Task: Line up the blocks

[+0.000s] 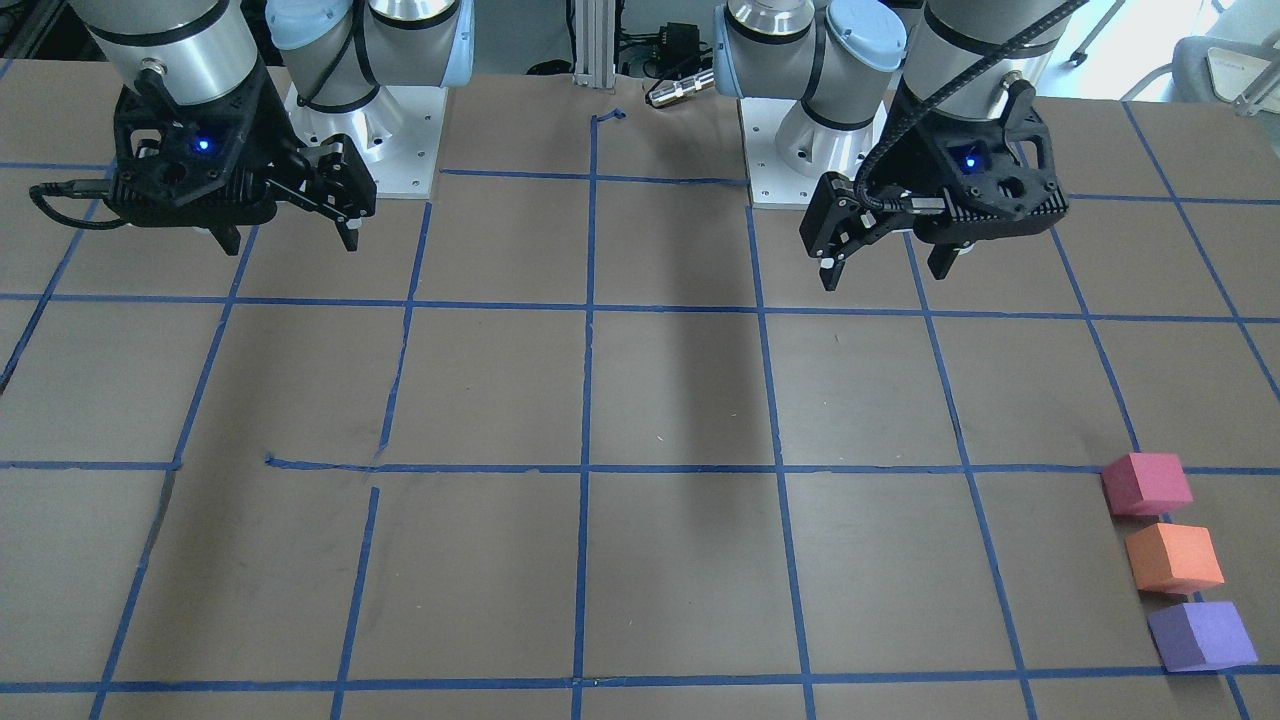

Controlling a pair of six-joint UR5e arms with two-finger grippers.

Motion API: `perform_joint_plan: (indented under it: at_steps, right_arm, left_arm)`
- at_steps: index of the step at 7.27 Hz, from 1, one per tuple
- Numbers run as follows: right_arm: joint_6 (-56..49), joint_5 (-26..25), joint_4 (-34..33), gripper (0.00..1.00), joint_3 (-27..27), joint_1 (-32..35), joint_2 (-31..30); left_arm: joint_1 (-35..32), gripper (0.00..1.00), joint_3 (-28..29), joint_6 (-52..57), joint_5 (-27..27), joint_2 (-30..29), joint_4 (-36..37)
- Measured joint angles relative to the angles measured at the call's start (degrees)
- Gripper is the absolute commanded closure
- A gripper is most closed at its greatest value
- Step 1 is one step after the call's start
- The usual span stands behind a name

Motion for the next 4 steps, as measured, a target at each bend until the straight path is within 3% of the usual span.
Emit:
perform_joint_plan:
  at_steps: [4]
  right_arm:
    - [0.08,0.00,0.00,0.00,0.10,0.00,0.00]
  left_arm:
    - [-0.29,0.00,-0.09,-3.69,-2.98,-1.38,1.43]
